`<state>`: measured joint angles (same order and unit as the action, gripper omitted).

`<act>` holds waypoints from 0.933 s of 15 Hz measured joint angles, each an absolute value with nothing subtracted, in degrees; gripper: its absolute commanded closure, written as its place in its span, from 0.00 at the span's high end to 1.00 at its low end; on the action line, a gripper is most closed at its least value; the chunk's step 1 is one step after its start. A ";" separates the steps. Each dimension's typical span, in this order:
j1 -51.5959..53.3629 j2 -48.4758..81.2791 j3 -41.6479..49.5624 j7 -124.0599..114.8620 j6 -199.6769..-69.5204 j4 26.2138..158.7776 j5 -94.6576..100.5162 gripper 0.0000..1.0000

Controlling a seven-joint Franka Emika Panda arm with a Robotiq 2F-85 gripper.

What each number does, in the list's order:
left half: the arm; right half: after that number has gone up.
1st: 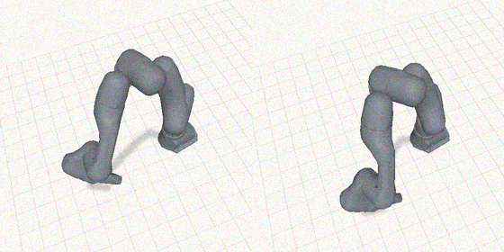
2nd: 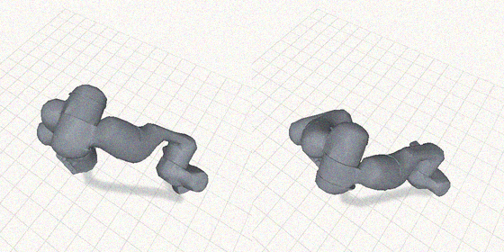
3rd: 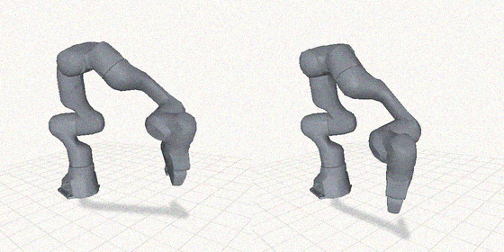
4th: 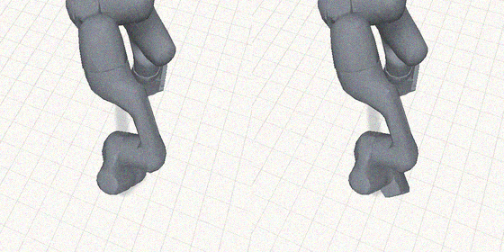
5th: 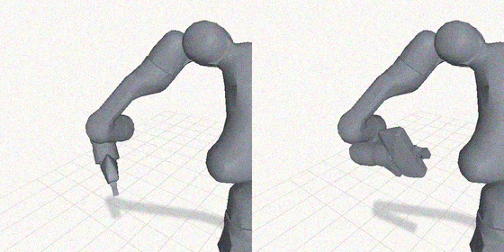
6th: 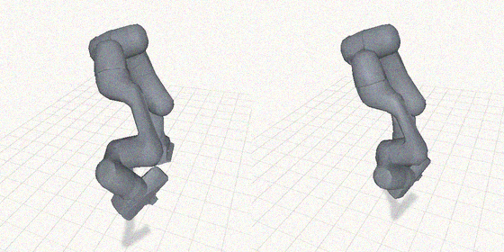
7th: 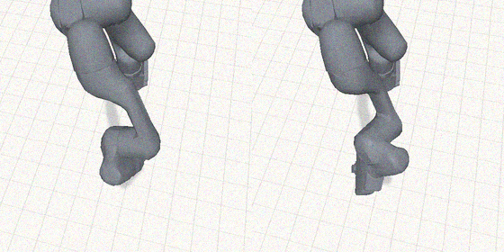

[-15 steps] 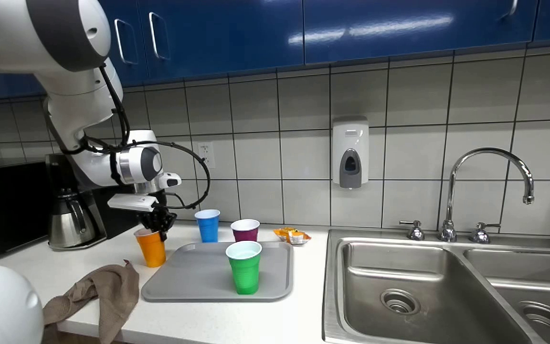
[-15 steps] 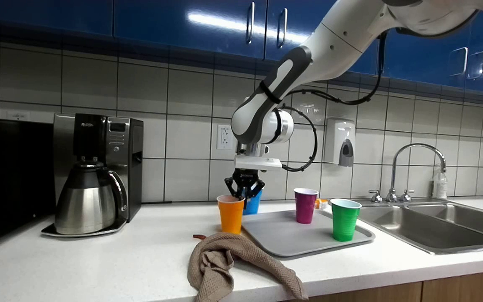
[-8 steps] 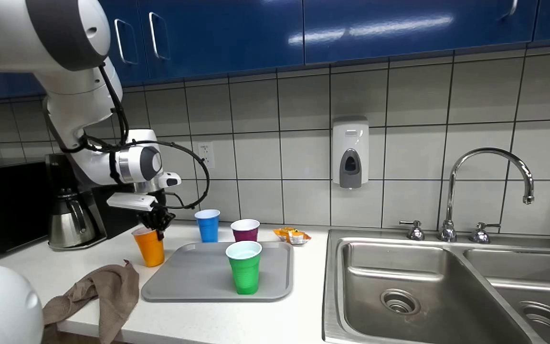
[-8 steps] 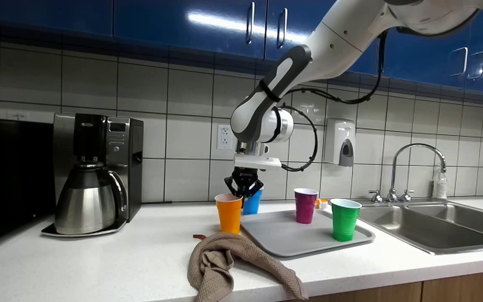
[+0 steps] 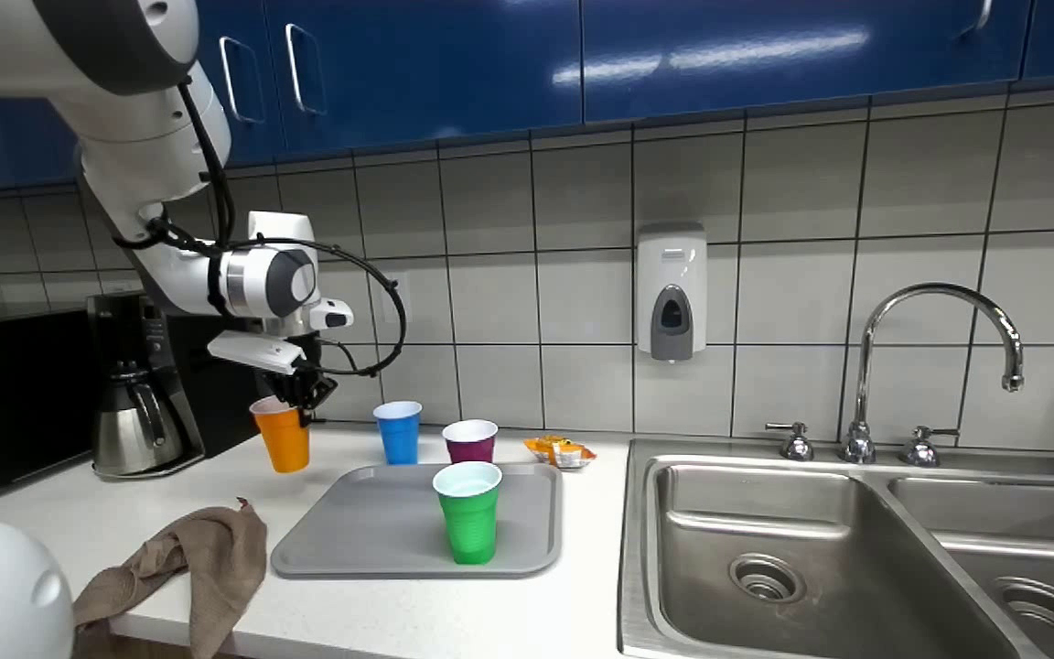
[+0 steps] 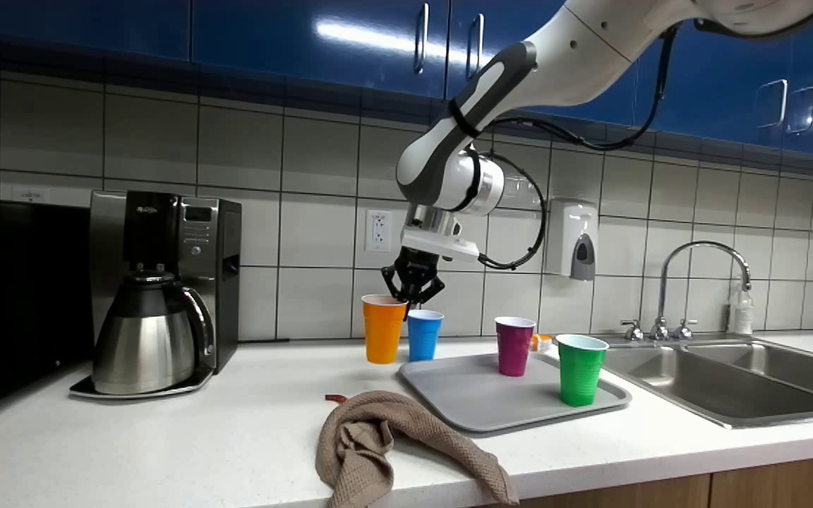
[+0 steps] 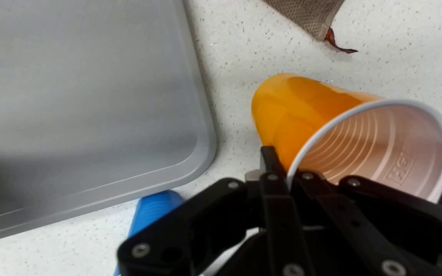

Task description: Put the cups on the grey tray.

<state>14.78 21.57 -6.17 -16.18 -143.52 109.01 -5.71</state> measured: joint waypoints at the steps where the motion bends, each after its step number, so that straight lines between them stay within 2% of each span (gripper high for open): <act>1: 14.18 20.82 -6.16 -15.74 -143.52 109.52 -5.73 0.01; 14: 6.19 11.99 -5.77 -4.13 -143.79 122.55 -7.99 0.01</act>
<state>6.19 11.99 -5.77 -4.13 -143.79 122.55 -7.99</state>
